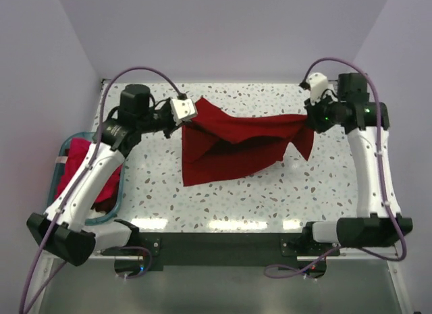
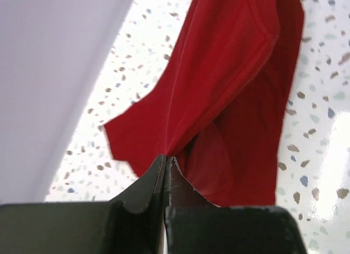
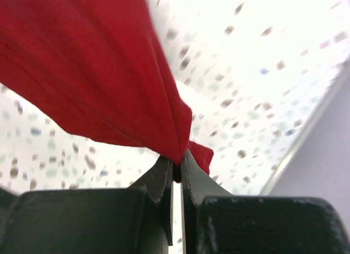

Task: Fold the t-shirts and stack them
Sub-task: Flatten the tshirt out

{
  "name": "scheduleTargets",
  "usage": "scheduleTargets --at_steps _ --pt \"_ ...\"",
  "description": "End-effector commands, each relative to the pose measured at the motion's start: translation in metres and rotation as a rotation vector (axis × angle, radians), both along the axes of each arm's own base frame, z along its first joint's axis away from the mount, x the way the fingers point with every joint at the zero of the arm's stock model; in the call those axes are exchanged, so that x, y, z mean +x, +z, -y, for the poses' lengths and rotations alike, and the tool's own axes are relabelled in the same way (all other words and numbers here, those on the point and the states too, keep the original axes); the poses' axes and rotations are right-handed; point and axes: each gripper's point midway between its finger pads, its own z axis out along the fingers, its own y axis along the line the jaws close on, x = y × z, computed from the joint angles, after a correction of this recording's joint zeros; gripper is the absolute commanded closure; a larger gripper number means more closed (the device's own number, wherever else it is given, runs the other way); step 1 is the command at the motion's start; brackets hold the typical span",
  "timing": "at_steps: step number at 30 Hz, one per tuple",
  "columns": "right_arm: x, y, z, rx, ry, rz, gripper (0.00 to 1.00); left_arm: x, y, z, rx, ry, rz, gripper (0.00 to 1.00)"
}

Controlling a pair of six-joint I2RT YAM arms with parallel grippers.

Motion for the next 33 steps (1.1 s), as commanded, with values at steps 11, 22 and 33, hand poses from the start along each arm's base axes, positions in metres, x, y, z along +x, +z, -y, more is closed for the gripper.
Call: scheduleTargets --at_steps 11,22,33 --pt "-0.021 0.236 0.014 0.191 -0.278 0.785 1.00 -0.009 0.208 -0.063 -0.459 0.374 0.431 1.00" --pt "0.105 0.285 0.065 0.093 -0.510 1.043 1.00 0.151 0.260 -0.015 -0.550 0.374 0.621 1.00" --pt "0.044 0.439 0.084 0.121 -0.593 1.517 1.00 0.137 0.418 -0.035 -1.043 0.295 1.017 1.00"
